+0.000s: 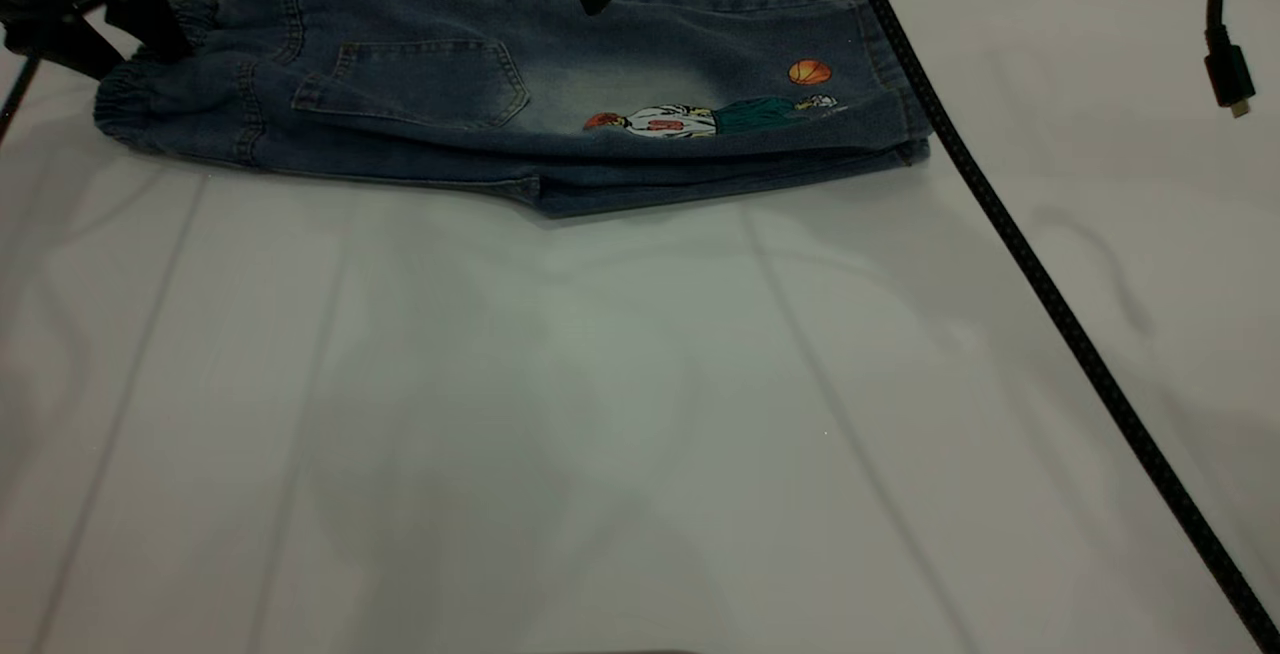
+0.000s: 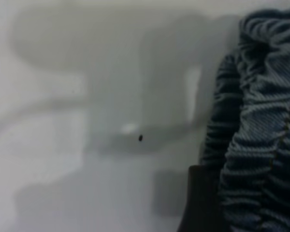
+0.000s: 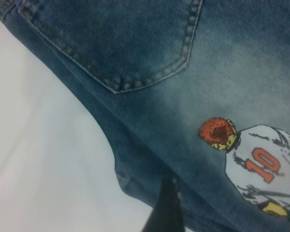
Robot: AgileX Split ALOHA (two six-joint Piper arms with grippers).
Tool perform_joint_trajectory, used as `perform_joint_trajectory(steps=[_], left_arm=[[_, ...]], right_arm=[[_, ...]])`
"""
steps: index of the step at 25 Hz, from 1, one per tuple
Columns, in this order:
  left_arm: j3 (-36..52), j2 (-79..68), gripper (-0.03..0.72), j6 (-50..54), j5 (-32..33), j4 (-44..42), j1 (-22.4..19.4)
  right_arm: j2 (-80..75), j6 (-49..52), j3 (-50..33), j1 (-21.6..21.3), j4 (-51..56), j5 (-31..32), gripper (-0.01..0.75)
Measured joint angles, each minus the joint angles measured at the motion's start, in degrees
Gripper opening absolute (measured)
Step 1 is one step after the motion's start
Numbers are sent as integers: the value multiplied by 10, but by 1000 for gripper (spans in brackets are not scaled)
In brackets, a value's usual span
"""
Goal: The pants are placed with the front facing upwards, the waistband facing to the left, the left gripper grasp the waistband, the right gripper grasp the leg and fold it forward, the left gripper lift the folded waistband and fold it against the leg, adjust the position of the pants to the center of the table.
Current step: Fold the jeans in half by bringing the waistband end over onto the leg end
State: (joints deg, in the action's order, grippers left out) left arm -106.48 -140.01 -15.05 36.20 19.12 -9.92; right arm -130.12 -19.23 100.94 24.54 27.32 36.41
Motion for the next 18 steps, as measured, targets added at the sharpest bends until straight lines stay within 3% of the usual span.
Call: perform_joint_trajectory(steps=[8,11,18], left_arm=[[-18,-35,417,-32,-16,109,0],[-19,-40,375,-64,-18,138,0],[-21,-41,58,-73,-14,155,0]], right_arm=[[-4,-15,0,0,12,-32,561],[-14,-31,0,0,36,-71,561],[-79,-92,0,0,129,-183,561]])
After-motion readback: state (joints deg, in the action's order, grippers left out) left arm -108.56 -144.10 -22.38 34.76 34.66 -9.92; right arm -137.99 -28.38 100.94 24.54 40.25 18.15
